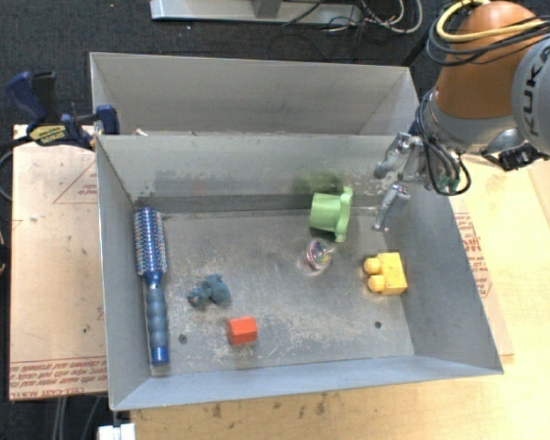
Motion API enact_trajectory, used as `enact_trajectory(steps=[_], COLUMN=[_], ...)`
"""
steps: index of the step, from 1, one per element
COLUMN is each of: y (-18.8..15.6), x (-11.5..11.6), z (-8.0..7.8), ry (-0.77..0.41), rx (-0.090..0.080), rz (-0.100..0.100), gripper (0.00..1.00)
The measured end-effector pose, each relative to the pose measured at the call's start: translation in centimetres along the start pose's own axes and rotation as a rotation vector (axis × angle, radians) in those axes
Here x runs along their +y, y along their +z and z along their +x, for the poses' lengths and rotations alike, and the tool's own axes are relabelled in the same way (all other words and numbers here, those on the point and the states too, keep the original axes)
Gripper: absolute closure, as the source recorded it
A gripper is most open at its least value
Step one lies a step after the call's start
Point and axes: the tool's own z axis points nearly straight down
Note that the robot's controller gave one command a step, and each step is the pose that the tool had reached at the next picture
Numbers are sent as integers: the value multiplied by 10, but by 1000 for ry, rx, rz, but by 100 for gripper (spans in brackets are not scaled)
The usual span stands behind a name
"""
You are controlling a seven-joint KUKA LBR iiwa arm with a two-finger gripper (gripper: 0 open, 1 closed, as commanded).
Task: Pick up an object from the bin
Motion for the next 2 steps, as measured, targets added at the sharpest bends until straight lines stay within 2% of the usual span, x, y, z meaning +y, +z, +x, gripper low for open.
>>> enact_trajectory(steps=[1,2], y=[98,106], x=[22,27], z=[15,15], ry=[30,85], rx=[11,0], rz=[0,0], gripper=[0,0])
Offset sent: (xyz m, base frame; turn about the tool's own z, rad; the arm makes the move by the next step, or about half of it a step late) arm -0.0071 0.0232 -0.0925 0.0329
